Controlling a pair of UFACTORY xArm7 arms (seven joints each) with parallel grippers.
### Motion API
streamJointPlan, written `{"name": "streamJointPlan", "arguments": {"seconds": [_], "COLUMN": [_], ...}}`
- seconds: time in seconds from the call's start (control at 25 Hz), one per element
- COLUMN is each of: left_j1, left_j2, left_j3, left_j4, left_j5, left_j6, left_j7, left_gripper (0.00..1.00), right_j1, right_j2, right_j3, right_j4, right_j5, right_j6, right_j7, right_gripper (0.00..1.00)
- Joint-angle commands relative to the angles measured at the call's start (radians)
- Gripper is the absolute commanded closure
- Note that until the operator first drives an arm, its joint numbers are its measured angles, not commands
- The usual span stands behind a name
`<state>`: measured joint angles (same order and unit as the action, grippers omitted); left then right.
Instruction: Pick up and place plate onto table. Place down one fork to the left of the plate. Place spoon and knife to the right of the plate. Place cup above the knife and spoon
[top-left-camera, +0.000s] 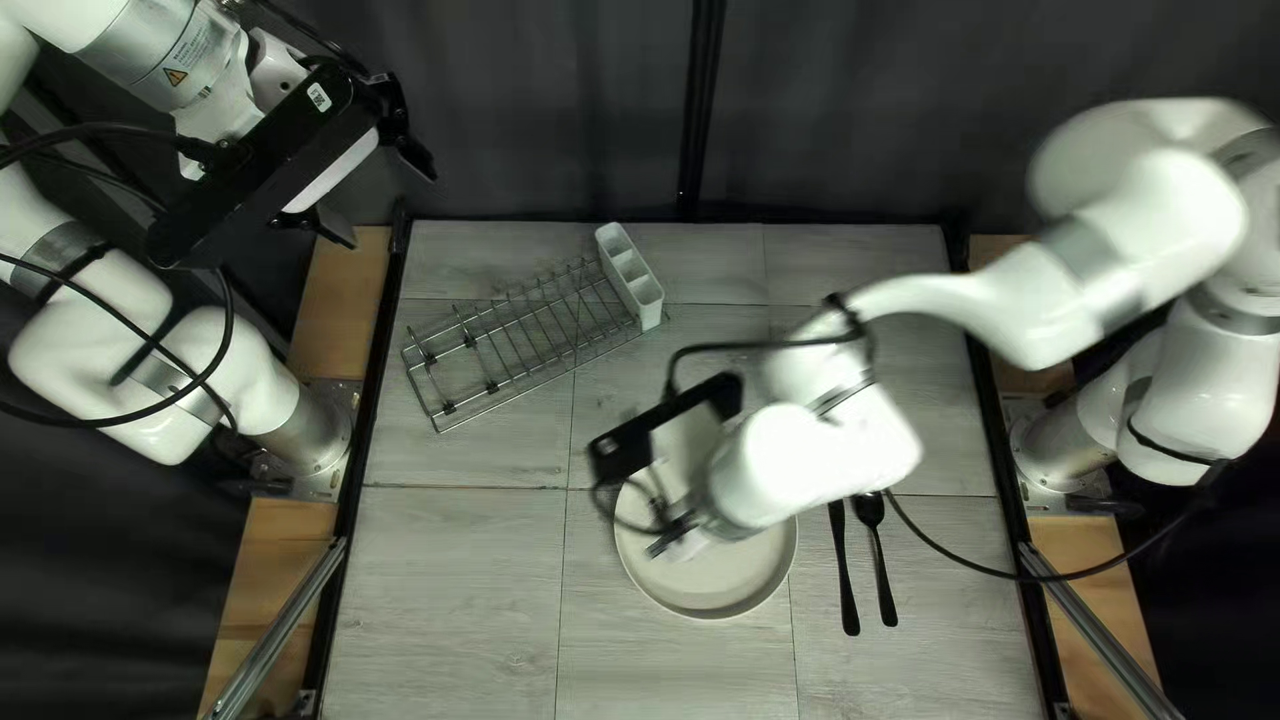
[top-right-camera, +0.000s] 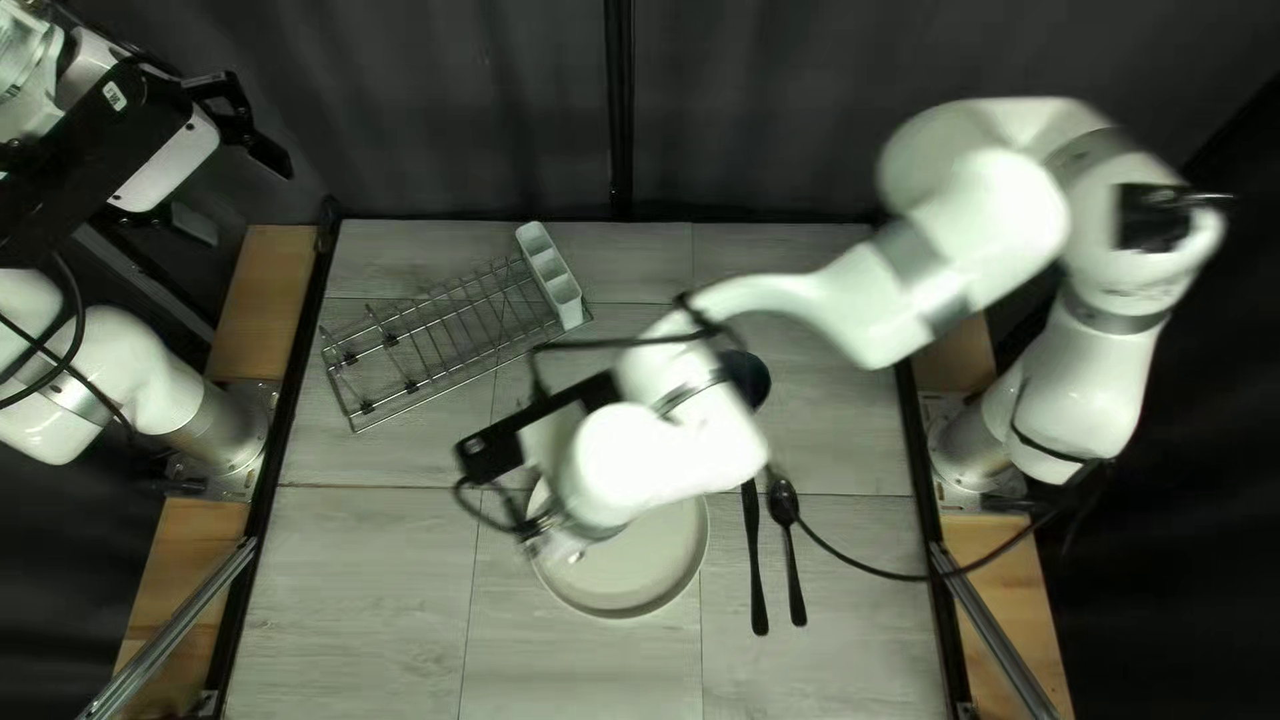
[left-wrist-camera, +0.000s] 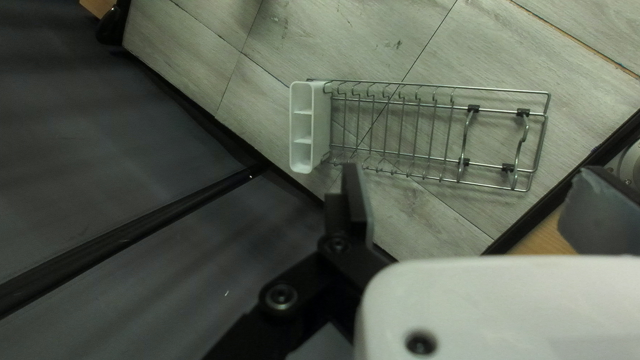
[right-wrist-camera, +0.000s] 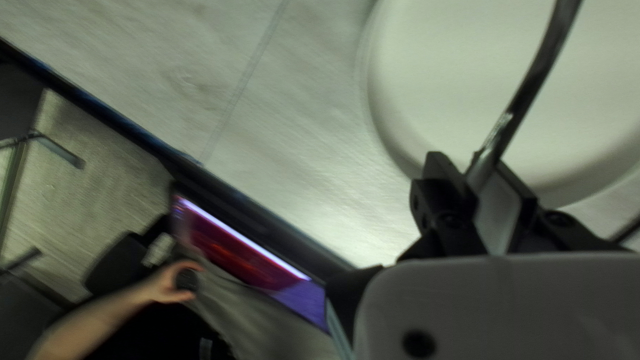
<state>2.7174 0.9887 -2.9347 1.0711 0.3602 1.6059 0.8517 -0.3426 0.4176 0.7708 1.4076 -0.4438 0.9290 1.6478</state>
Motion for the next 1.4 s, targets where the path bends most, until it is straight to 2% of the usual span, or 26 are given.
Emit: {"name": "streamJointPlan", "arguments": {"seconds": [0.04, 0.24, 0.36, 0.68, 1.0, 1.4], "left_j1": [0.0, 0.0, 0.0, 0.0, 0.0, 0.0], "left_j2": [0.0, 0.0, 0.0, 0.0, 0.0, 0.0], "left_j3": [0.0, 0.0, 0.0, 0.0, 0.0, 0.0], "left_j4": [0.0, 0.0, 0.0, 0.0, 0.0, 0.0], "left_j5": [0.0, 0.0, 0.0, 0.0, 0.0, 0.0], "left_j6": [0.0, 0.0, 0.0, 0.0, 0.0, 0.0], "left_j7": [0.0, 0.0, 0.0, 0.0, 0.0, 0.0], "left_gripper": [0.0, 0.0, 0.0, 0.0, 0.0, 0.0], "right_j1": [0.01, 0.081, 0.146, 0.212, 0.208, 0.165], "right_j2": [0.003, 0.089, 0.182, 0.337, 0.483, 0.547], "right_j3": [-0.02, -0.091, -0.142, -0.195, -0.189, -0.164], "right_j4": [-0.031, 0.006, 0.096, 0.229, 0.338, 0.355], "right_j5": [-0.014, -0.04, -0.062, -0.075, -0.056, -0.032], "right_j6": [-0.064, -0.154, -0.163, -0.201, -0.229, -0.267], "right_j7": [0.078, 0.293, 0.386, 0.463, 0.408, 0.346], "right_gripper": [1.0, 1.0, 1.0, 1.0, 1.0, 1.0]}}
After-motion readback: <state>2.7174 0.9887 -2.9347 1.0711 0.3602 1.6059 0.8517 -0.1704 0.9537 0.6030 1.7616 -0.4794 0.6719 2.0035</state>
